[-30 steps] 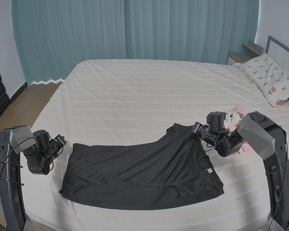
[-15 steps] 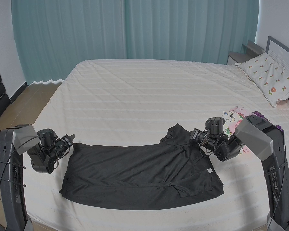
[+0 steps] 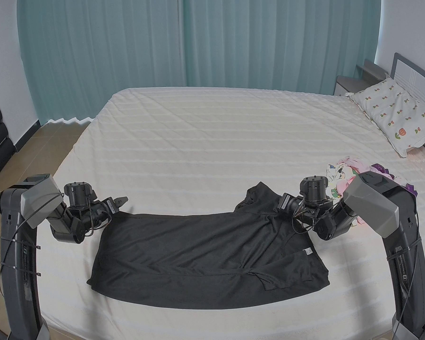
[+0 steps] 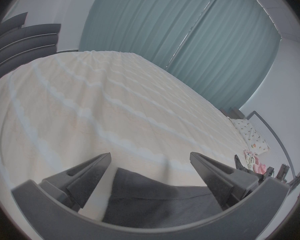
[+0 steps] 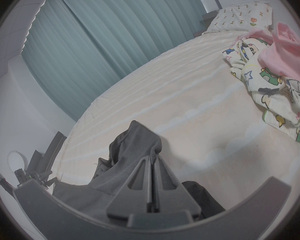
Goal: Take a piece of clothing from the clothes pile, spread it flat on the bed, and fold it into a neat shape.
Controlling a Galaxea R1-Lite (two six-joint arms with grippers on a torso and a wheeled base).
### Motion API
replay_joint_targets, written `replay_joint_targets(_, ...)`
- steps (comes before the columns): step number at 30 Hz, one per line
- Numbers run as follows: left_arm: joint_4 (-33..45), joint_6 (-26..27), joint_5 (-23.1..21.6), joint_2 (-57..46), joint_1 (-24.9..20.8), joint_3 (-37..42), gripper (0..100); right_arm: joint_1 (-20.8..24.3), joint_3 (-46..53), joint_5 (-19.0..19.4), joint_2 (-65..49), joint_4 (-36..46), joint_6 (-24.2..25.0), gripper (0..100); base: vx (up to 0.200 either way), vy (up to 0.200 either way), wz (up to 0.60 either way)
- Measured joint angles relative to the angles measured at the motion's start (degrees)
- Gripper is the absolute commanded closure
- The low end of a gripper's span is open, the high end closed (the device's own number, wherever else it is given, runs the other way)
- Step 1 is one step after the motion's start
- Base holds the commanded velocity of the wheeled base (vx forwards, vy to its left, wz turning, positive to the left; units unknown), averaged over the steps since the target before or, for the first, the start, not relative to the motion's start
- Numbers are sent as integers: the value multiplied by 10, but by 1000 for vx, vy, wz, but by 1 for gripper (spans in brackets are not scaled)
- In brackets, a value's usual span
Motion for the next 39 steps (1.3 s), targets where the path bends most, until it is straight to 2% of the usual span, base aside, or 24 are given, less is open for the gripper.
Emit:
replay_joint_targets(8, 11, 14, -40, -6, -1, 20, 0, -1, 1, 0, 0, 0, 0, 100, 0, 0, 0)
replay_joint_targets(12, 35, 44, -44, -8, 4, 25, 0, 0, 1, 0, 0, 0, 0, 100, 0, 0, 0)
replay_joint_targets(17, 49, 55, -45, -7, 10, 20, 0, 3, -1, 1, 0, 0, 0, 100, 0, 0, 0)
replay_joint_targets(18, 50, 55, -45, -6, 9, 18, 100, 4, -1, 1, 0, 0, 0, 100, 0, 0, 0)
replay_joint_targets(30, 45, 57, -42, -4, 20, 2, 100, 4, -3, 0, 0, -1, 0, 100, 0, 0, 0)
replay_joint_targets(39, 10, 62, -35, -20, 32, 20, 100, 4, -7, -5, -3, -3, -1, 100, 0, 0, 0)
